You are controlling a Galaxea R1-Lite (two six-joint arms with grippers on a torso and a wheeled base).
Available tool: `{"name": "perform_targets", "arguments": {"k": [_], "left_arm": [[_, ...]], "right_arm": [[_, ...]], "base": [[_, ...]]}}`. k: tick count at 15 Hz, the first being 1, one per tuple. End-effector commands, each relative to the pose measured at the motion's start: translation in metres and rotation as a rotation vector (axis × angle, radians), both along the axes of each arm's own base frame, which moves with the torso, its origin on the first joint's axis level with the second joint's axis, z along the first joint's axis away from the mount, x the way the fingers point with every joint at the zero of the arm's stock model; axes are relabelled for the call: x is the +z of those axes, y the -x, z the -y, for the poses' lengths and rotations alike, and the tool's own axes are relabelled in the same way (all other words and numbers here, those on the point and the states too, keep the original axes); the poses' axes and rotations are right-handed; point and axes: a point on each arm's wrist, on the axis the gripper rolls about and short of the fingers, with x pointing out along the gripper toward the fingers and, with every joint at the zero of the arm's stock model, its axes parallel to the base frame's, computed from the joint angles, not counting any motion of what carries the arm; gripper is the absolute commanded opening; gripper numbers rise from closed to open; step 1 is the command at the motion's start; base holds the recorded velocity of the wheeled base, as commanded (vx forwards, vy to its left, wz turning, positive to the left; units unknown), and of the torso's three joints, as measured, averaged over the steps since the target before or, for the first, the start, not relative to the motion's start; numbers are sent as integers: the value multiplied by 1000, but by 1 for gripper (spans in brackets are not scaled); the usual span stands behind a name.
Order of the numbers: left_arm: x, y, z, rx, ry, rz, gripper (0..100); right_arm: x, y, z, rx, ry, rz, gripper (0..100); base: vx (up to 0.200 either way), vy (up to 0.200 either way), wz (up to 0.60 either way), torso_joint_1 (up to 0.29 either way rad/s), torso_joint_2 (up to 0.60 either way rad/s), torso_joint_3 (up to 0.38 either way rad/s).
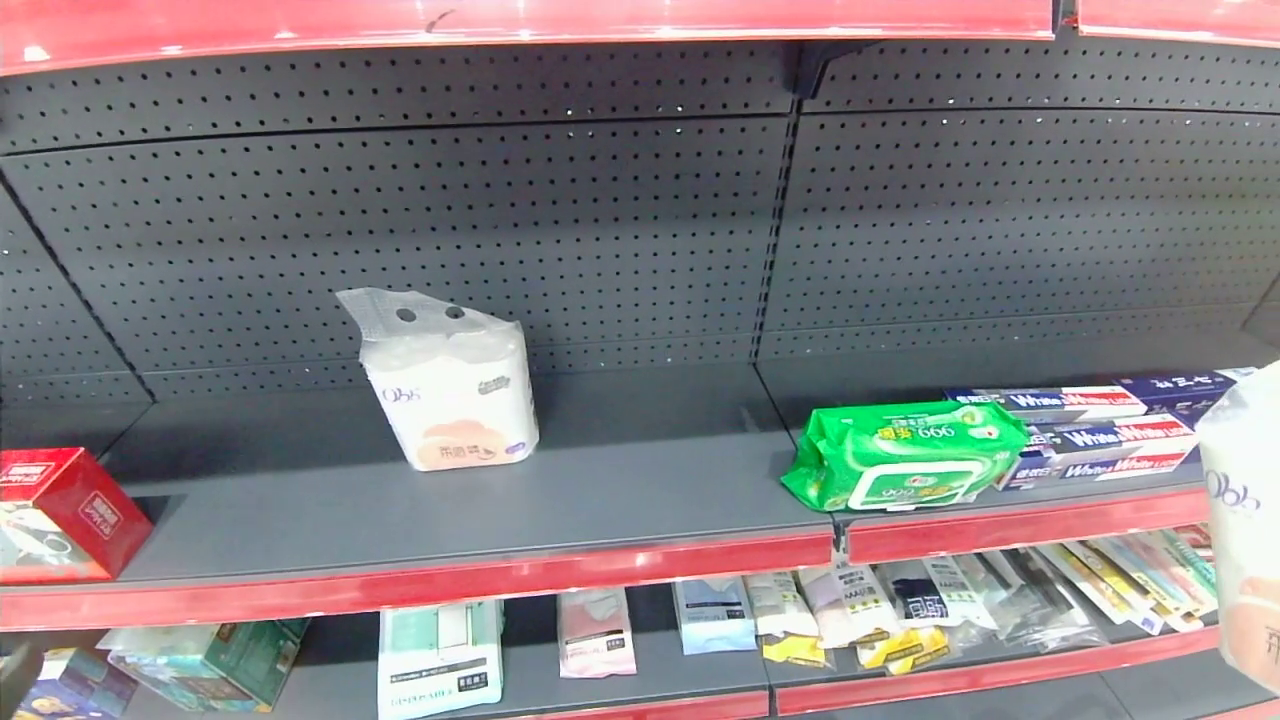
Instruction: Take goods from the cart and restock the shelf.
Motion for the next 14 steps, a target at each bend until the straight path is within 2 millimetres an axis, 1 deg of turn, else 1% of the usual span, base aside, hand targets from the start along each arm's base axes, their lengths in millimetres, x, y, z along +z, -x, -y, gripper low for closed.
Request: {"name": "perform_targets", "arguments": {"k": [1,2,3,4,5,6,8,10,11,14], "left_arm": [[50,-126,-15,159,-36,-214,100],[42,-142,-26,196,-100,-274,100],[38,-157,-35,144,-122,-286,100],[36,-168,-42,18,-129,-278,100],[28,-181,-48,-88,-176,-301,100],[23,-188,-51,-147,-209,-311,100],[8,-221,-69,-354,-248,-305,100],[-10,-245,-75,-476,-228,-317,100],[-17,-254,-77,-525,-228,-315,100],[-30,-287,-86,-596,-238,-301,100]], "right_arm": [[-5,-7,1,0,-10,-40,0],[-5,-7,1,-2,-12,-35,0],[-4,-5,1,-8,-12,-30,0],[-5,-4,1,-17,-11,-31,0],[-6,-4,1,-17,-12,-34,0],[-6,-4,2,-19,-12,-35,0],[-11,-4,2,-27,-15,-50,0],[-12,-4,3,-46,-16,-59,0],[-13,-5,4,-57,-17,-65,0],[-14,-7,6,-80,-21,-79,0]], "base": [[0,0,0,0,0,0],[0,0,0,0,0,0],[0,0,0,0,0,0],[0,0,0,0,0,0],[0,0,0,0,0,0],[0,0,0,0,0,0],[0,0,0,0,0,0],[0,0,0,0,0,0],[0,0,0,0,0,0],[0,0,0,0,0,0]]}}
